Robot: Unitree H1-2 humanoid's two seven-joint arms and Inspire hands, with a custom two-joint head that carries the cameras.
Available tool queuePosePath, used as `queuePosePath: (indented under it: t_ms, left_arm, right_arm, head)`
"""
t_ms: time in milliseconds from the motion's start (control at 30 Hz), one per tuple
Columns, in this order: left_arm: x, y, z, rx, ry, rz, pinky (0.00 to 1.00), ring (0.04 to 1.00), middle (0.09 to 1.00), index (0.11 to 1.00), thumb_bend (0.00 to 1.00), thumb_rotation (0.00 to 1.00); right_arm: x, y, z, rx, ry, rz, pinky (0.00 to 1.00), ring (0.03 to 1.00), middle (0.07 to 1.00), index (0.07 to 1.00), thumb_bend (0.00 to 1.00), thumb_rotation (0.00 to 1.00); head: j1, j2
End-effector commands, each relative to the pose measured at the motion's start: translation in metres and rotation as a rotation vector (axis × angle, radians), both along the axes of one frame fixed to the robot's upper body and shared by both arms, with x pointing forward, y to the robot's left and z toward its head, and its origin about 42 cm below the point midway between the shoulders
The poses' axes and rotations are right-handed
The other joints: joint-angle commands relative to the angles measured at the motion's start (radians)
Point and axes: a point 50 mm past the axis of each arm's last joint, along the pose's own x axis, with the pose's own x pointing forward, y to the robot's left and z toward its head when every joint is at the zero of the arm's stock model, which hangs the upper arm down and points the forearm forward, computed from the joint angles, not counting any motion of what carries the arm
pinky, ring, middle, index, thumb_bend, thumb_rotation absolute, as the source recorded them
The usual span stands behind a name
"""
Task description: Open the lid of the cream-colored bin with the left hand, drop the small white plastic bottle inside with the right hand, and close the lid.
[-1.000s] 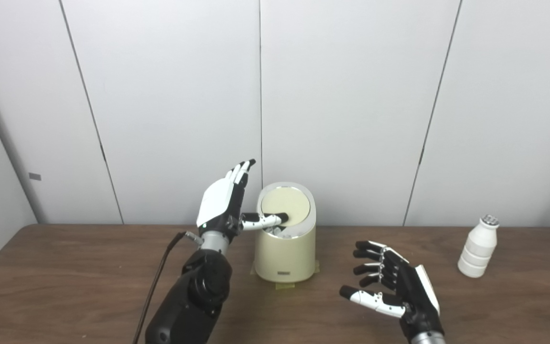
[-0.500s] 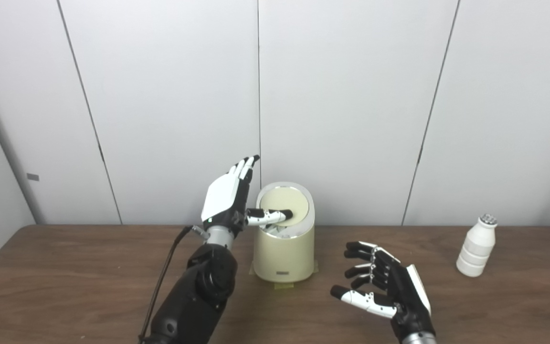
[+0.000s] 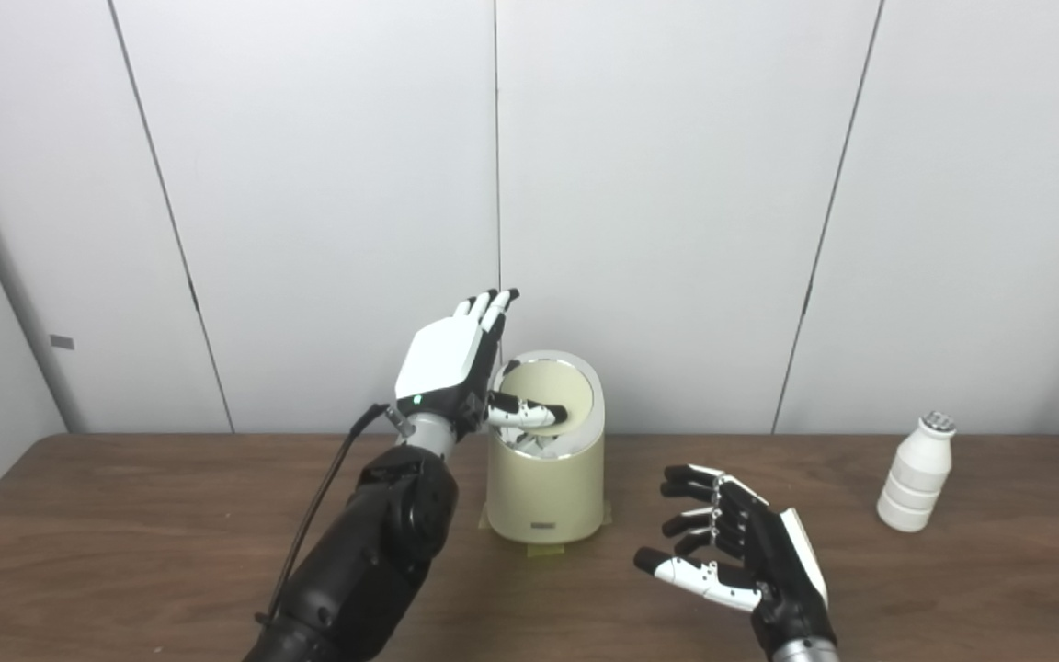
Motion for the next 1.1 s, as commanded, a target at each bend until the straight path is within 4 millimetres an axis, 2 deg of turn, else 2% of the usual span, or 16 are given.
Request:
queuePosePath:
  t_ms: [0,267,400,567,633,767,933,1067]
  left_arm:
    - [0.004,0.005,0.009,0.072,0.000,0.017,0.94,1.000,1.000,1.000,0.88,0.00]
    - [0.003,0.014,-0.004,0.113,0.072,0.027,0.91,1.000,1.000,1.000,0.87,0.00]
    - [0.002,0.017,-0.003,0.071,0.033,0.031,0.91,0.998,1.000,1.000,0.83,0.02]
    - [0.001,0.018,0.015,-0.108,-0.091,0.021,0.89,0.970,0.979,0.977,0.77,0.13]
    - [-0.001,0.019,0.022,-0.185,-0.134,0.023,0.84,0.944,0.965,0.966,0.76,0.20]
    - [-0.004,0.024,0.039,-0.316,-0.229,0.003,0.73,0.914,0.943,0.954,0.71,0.26]
    - [-0.015,0.031,0.054,-0.477,-0.288,-0.033,0.75,0.883,0.902,0.932,0.67,0.28]
    - [-0.039,0.035,0.045,-0.543,-0.242,-0.060,0.73,0.869,0.884,0.897,0.70,0.27]
  right_arm:
    - [0.004,0.002,0.022,0.006,-0.091,0.003,0.42,0.535,0.688,0.686,0.71,0.23]
    - [0.005,0.002,0.022,0.003,-0.090,0.004,0.43,0.545,0.686,0.686,0.71,0.22]
    - [0.005,0.002,0.022,0.002,-0.091,0.006,0.42,0.535,0.687,0.689,0.70,0.22]
    - [0.007,0.002,0.020,-0.002,-0.088,0.009,0.43,0.544,0.688,0.684,0.70,0.23]
    - [0.007,0.002,0.020,-0.001,-0.089,0.010,0.43,0.546,0.688,0.683,0.70,0.24]
    - [0.008,0.003,0.018,-0.003,-0.092,0.004,0.42,0.533,0.685,0.680,0.69,0.23]
    - [0.008,0.002,0.018,-0.012,-0.096,-0.002,0.41,0.524,0.680,0.685,0.67,0.21]
    - [0.010,-0.001,0.017,-0.001,-0.095,-0.004,0.40,0.533,0.680,0.688,0.66,0.20]
  head:
    - [-0.001,0.002]
    - [0.000,0.002]
    - [0.003,0.000]
    - [0.007,-0.005]
    - [0.007,-0.005]
    - [0.011,-0.007]
    - [0.016,-0.007]
    - [0.021,-0.005]
